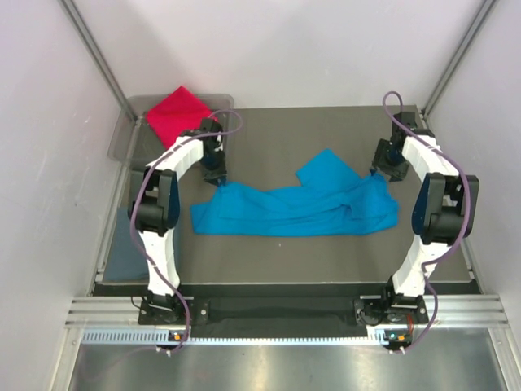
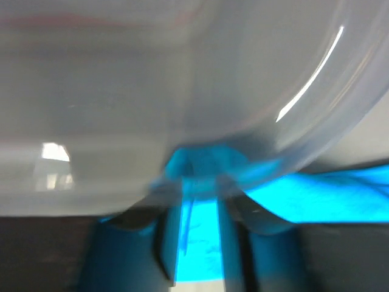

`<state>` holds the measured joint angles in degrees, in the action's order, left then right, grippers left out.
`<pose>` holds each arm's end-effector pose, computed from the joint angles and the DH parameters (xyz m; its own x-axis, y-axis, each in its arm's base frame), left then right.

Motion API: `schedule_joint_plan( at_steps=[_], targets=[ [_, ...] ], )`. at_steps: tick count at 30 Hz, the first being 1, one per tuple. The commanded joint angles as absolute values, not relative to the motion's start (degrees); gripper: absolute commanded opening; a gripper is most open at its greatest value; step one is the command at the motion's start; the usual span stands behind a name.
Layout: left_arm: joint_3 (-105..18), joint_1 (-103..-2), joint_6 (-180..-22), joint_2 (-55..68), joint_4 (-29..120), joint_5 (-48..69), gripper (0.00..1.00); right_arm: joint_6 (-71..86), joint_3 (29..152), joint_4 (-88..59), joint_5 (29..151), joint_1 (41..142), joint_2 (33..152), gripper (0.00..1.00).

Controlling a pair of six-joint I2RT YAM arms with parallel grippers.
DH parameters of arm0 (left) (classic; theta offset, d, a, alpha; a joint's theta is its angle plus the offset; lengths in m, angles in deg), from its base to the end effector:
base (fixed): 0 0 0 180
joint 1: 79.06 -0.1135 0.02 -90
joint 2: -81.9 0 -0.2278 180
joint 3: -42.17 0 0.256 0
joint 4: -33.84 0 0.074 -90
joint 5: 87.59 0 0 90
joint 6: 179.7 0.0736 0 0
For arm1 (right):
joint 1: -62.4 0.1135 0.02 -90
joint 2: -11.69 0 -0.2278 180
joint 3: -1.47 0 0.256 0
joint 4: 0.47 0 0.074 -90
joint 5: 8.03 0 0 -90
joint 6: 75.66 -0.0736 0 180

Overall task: Fold and stack the t-shirts
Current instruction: Flatten the tshirt out

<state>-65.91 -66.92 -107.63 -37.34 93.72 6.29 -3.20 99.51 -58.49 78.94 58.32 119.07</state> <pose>0.4197 -0.0954 0.1233 -0.9509 -0.1096 -0.2894 -0.0646 0.9849 -0.1609 0.3961 -0.0322 0.1532 -0.8503 0.3624 -0.3817 0.3645 0.9286 0.0695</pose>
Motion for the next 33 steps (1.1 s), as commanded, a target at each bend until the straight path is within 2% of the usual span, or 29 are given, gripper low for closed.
schedule_joint_plan(
  at_steps=[1, 3, 5, 10, 12, 14, 19, 24, 33],
  targets=[
    [-62.63, -67.19, -106.31, -29.39, 93.54, 4.18, 0.36, 0.19, 102.38, -59.28, 74.95, 57.65, 117.79, 0.67],
    [-58.94, -67.19, -106.57, -24.29, 93.28, 3.21, 0.44, 0.28, 100.72, -59.46, 74.58, 57.82, 115.34, 0.73],
    [-54.82, -67.19, -106.75, -19.29, 93.45, 3.9, 0.45, 0.02, 99.14, -59.37, 75.02, 58.0, 112.0, 0.77],
    [-45.32, -67.02, -110.43, -11.01, 93.36, 9.88, 0.34, -0.07, 90.79, -58.41, 76.69, 59.58, 103.55, 0.79],
    [-40.57, -67.02, -112.71, -7.85, 91.44, 10.67, 0.33, -0.6, 88.16, -57.97, 77.74, 59.85, 99.0, 0.78],
    [-36.62, -67.11, -114.56, -6.35, 89.59, 12.07, 0.38, -1.12, 84.73, -57.26, 79.32, 59.93, 96.17, 0.79],
    [-32.04, -67.1, -124.93, -8.27, 83.28, 14.36, 0.38, -2.01, 79.8, -56.74, 81.61, 59.94, 89.22, 0.79],
    [-28.95, -67.37, -132.23, -9.5, 75.96, 13.93, 0.31, -2.01, 77.6, -57.17, 83.11, 59.94, 85.53, 0.79],
    [-25.88, -68.42, -140.76, -8.36, 75.44, 8.12, 0.43, -1.92, 74.87, -56.65, 83.02, 59.94, 83.32, 0.8]
  ],
)
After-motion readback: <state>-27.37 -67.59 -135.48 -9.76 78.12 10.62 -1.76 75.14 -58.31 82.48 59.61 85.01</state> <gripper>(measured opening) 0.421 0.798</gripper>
